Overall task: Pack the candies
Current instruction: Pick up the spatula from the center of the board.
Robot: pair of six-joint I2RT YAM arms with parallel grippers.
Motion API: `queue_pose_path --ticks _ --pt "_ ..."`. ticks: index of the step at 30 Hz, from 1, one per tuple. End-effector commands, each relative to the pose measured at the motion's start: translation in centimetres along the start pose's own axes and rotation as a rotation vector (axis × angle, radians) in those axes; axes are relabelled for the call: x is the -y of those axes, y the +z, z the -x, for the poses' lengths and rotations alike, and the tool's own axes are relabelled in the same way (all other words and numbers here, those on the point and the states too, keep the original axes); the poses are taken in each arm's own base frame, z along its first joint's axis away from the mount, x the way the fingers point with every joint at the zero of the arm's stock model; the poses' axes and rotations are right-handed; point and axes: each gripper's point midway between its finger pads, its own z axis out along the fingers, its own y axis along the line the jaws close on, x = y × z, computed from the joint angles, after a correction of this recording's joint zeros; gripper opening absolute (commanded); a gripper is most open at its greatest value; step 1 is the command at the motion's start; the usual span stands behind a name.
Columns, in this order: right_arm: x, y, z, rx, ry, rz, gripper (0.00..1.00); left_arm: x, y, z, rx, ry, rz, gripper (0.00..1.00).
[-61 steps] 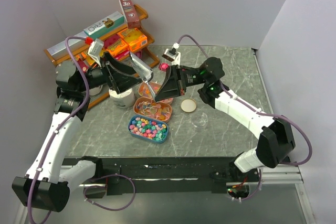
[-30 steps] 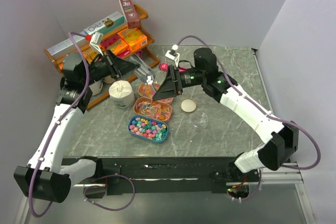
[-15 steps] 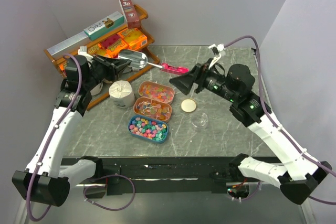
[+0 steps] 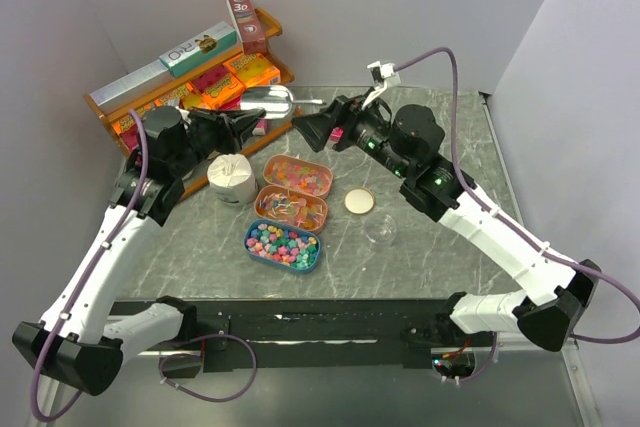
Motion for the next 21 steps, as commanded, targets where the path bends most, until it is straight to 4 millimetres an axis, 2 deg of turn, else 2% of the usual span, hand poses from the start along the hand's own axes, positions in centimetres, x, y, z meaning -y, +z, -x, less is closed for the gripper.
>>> queue_pose_path --ticks 1,7,9,16,20,21 --pt "-3.4 0.0 5.9 0.195 -0.058 0.061 0.9 1.7 -0.7 0.4 0.048 -0.231 0.0 0.01" --pt "-3.9 0.0 6.5 0.241 -0.074 0.057 0.86 0.7 -0.5 0.6 0.078 -0.262 0.033 0.01" --pt "-3.8 0.4 6.1 0.223 -0.074 0.049 0.84 0.5 -0.5 0.7 0.085 -0.262 0.035 0.01" --pt "-2.2 0.5 5.0 0.191 -0.074 -0.019 0.79 -0.5 -0.6 1.2 0.125 -0.241 0.084 0.01" --pt "-0.7 -1.0 5.2 0.19 -0.108 -0.099 0.79 -1.0 -1.1 2.2 0.186 -0.214 0.1 0.01" --pt "0.0 -1.5 5.4 0.197 -0.119 -0.14 0.8 -0.3 -1.4 2.1 0.193 -0.196 0.095 0.01"
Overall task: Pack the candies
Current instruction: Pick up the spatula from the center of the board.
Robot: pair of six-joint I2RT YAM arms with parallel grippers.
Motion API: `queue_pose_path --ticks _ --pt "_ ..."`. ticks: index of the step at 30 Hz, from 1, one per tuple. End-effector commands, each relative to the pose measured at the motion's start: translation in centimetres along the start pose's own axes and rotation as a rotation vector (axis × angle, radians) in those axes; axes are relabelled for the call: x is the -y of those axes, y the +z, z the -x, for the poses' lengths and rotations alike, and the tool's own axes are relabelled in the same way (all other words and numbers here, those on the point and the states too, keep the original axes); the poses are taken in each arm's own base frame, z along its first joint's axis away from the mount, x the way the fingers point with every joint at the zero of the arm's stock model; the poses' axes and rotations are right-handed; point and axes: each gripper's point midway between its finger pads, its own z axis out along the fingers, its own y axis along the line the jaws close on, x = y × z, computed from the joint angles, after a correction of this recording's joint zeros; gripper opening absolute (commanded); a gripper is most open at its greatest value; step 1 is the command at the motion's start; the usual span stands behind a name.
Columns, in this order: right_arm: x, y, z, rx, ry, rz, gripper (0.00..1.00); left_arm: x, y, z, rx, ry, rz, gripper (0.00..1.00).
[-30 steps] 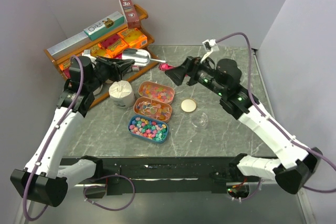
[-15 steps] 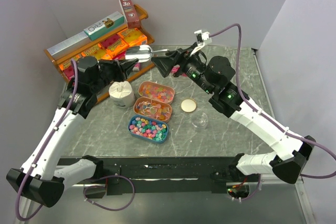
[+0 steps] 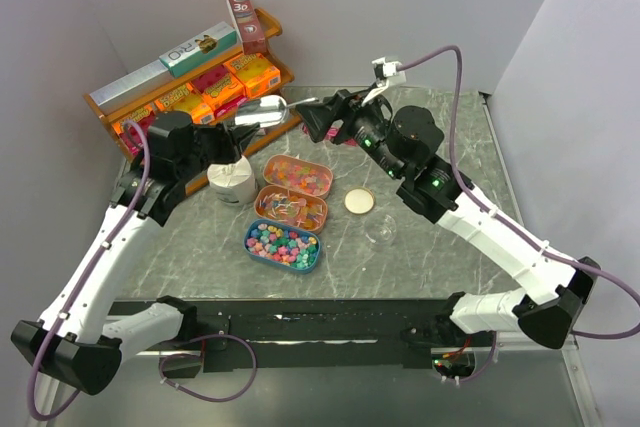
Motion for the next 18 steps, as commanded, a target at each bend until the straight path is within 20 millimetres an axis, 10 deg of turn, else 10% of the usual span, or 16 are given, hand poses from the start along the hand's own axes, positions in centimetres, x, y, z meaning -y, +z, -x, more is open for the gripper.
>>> queue_pose_path --ticks 1,7,18 --pt "1.7 -2.3 2.6 0.061 -0.067 -0.108 0.83 2.9 -2.1 -0.2 0.051 0.013 -0.053 0.01" --pt "0.9 -5.5 2.2 -0.137 -0.371 -0.02 0.93 1.4 -2.8 1.2 0.156 0.167 0.097 0.01" --pt "-1.3 -9.3 -4.8 -0.482 -0.564 0.302 0.89 -3.8 -4.7 1.8 0.118 0.388 0.324 0.01"
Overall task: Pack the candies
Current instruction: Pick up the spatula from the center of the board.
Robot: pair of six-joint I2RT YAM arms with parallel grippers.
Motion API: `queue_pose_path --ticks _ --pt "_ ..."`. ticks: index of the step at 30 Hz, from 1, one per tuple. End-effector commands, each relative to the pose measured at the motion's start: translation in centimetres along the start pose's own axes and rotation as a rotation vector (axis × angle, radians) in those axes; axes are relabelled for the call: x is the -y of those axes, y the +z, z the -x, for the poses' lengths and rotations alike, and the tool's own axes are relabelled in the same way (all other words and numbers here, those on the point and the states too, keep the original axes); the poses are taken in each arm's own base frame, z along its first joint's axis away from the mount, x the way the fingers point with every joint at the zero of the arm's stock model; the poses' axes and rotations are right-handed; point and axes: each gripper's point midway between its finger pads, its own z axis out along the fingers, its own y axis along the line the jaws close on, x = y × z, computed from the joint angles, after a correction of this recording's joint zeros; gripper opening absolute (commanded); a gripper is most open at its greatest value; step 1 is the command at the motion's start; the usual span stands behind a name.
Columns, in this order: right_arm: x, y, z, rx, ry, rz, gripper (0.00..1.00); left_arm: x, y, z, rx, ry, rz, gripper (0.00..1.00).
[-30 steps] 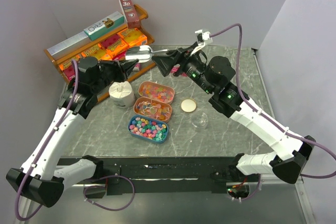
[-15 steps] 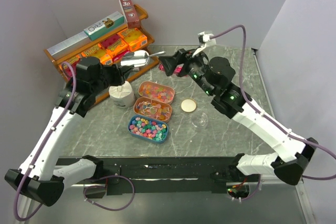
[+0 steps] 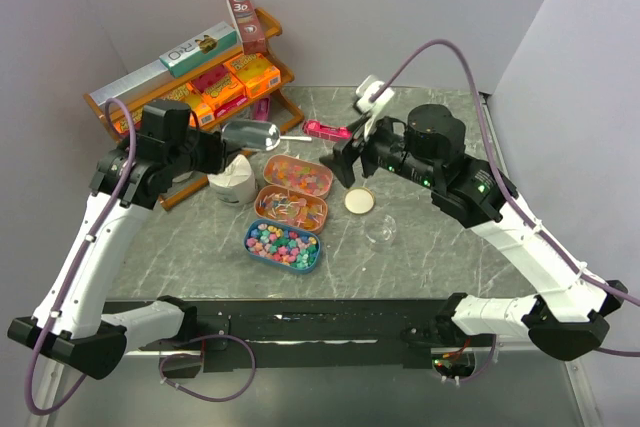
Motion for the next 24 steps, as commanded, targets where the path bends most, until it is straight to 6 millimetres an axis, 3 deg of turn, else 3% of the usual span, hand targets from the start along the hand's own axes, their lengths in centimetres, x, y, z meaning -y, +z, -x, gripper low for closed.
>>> queue_pose_path --ticks 1,4,11,24 --pt "-4.1 -0.8 -2.5 -0.12 -0.106 0.236 0.88 -2.2 -1.5 -0.6 -0.043 0.146 0.062 0.01" --pt "-5.1 0.1 -4.6 -0.186 -0.116 0.268 0.85 -3.6 -1.7 -1.2 -0.085 0.188 0.08 0.01" --pt "-7.5 1.5 -5.6 -0.234 -0.086 0.349 0.74 -8.3 -1.6 -2.5 -0.189 0.222 0.17 0.01" --pt "-10.5 3.0 -8.7 -0.304 -0.063 0.433 0.57 -9.2 -1.6 -4.3 -0.298 0.172 0.145 0.01"
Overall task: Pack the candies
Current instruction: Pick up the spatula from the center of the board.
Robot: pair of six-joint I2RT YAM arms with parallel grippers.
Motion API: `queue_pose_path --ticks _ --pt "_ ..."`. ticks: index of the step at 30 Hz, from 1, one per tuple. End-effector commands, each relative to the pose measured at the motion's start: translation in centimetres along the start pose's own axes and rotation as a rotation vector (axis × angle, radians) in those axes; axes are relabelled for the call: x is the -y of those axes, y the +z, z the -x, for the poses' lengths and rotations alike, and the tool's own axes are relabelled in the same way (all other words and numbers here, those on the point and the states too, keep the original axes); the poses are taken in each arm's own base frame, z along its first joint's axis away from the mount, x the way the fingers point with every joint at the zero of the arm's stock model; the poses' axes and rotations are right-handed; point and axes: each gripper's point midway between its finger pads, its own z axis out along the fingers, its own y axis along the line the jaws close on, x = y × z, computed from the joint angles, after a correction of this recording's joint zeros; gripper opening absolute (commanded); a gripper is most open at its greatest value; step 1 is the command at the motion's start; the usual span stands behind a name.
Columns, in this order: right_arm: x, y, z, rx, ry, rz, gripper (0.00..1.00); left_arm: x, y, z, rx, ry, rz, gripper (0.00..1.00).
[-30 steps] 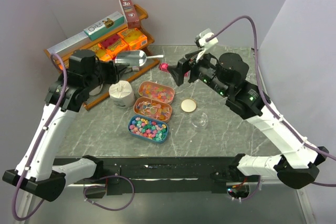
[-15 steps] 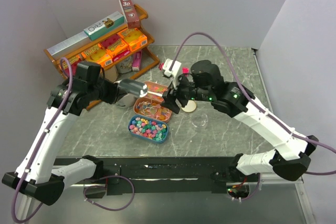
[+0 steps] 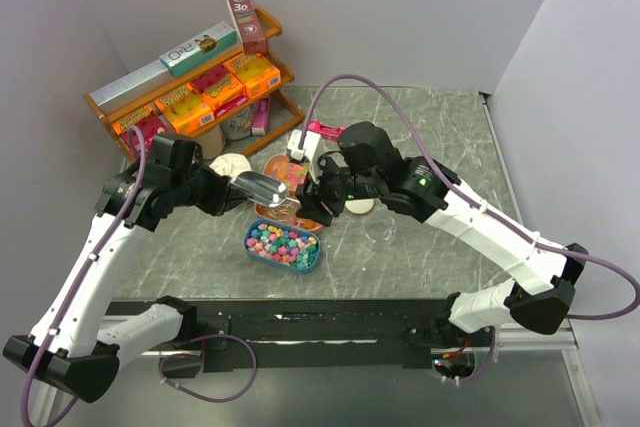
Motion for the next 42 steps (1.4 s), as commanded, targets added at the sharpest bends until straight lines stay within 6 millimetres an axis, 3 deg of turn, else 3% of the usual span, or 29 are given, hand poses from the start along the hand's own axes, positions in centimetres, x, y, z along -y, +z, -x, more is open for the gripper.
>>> queue_pose_path --ticks 1,4,10,13,14,16,22,25,26,33,35,39,42 --pt "-0.7 0.6 0.8 0.03 0.003 0.024 0.56 0.8 -0.6 -1.5 -0.08 -0.006 -0.069 0.01" --pt "-0.4 1.1 0.2 0.002 0.019 0.008 0.46 0.5 -0.5 -1.7 -0.089 -0.011 -0.071 0.01" --pt "-0.2 2.2 -0.9 -0.05 0.04 0.004 0.42 0.8 -0.8 -2.6 -0.143 -0.046 -0.115 0.01" --pt "0.2 2.6 -1.0 -0.058 0.054 -0.024 0.23 0.5 -0.7 -2.6 -0.138 -0.055 -0.107 0.01" --pt "0.4 2.6 -0.8 -0.055 0.062 -0.038 0.09 0.3 -0.6 -2.4 -0.132 -0.056 -0.098 0.01" --pt "0.7 2.6 -0.7 -0.054 0.072 -0.051 0.0 0.3 -0.5 -2.5 -0.135 -0.055 -0.096 0.01" --pt "0.7 1.9 -0.2 -0.002 0.063 -0.069 0.0 0.8 -0.6 -2.3 -0.125 -0.02 -0.112 0.01" --pt "0.5 1.3 -0.1 0.011 0.063 -0.067 0.0 1.0 -0.5 -2.2 -0.118 -0.001 -0.139 0.1" --pt "0.4 1.1 -0.1 0.017 0.065 -0.066 0.0 1.0 -0.4 -2.3 -0.121 0.001 -0.141 0.22" --pt "0.3 0.3 -0.7 0.004 0.093 -0.081 0.0 1.5 -0.3 -2.1 -0.104 0.104 -0.181 0.67" --pt "0.3 -0.1 -1.0 0.0 0.105 -0.09 0.0 1.4 -0.3 -1.5 -0.069 0.126 -0.172 0.75" --pt "0.6 -0.8 -1.9 -0.022 0.124 -0.124 0.0 1.2 -0.4 -0.5 0.002 0.183 -0.182 0.82" --pt "0.4 -1.2 -3.4 -0.078 0.142 -0.124 0.0 0.1 -0.1 1.5 0.119 0.237 -0.142 0.87"
